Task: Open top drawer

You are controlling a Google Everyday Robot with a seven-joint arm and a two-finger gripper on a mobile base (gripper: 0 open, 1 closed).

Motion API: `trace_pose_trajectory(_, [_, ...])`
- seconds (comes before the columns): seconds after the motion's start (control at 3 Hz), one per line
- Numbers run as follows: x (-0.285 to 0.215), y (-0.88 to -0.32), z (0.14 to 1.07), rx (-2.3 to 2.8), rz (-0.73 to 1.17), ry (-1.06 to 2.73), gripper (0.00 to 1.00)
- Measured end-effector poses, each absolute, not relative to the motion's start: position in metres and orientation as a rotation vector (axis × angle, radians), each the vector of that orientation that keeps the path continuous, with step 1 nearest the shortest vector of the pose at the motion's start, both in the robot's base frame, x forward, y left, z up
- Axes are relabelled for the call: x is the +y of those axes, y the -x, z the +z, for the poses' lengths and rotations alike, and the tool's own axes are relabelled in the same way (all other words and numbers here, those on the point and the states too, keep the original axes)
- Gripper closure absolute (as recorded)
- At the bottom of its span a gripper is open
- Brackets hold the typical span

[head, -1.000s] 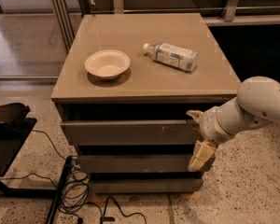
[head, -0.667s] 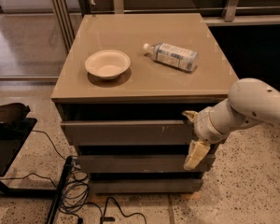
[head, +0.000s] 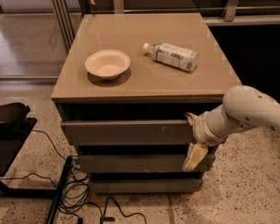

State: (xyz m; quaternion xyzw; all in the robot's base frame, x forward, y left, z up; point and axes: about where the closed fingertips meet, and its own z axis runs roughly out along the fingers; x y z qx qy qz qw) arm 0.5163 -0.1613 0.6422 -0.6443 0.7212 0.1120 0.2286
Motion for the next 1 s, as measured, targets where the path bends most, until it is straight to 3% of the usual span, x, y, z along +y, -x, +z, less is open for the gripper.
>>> trace_pose_trajectory(0.33, [-0.1614, -0.5163, 0.6419, 1.986, 0.308, 1.774, 0.07])
trace_pose_trajectory(1.0, [-0.1614, -0.5163, 0.6419, 1.986, 0.308, 1.774, 0.48])
